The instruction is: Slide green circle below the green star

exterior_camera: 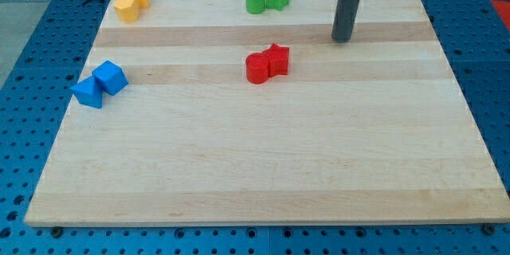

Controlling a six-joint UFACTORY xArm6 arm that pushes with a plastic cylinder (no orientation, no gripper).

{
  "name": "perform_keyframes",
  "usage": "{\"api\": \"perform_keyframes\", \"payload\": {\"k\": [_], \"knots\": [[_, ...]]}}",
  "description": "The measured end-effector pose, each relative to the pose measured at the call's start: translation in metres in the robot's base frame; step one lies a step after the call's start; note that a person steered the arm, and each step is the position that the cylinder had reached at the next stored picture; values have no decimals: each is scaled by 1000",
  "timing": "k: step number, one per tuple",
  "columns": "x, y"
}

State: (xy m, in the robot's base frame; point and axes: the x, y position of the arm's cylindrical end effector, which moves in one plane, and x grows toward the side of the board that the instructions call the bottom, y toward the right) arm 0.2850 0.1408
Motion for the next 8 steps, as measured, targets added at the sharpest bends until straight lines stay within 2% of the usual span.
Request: {"api": "perform_keyframes", "payload": {"k": [1, 2, 3, 6, 7, 8], "knots": [[-51, 9], [-29, 5], [-10, -46], [-19, -289], [-86, -305], [-94, -297]]}}
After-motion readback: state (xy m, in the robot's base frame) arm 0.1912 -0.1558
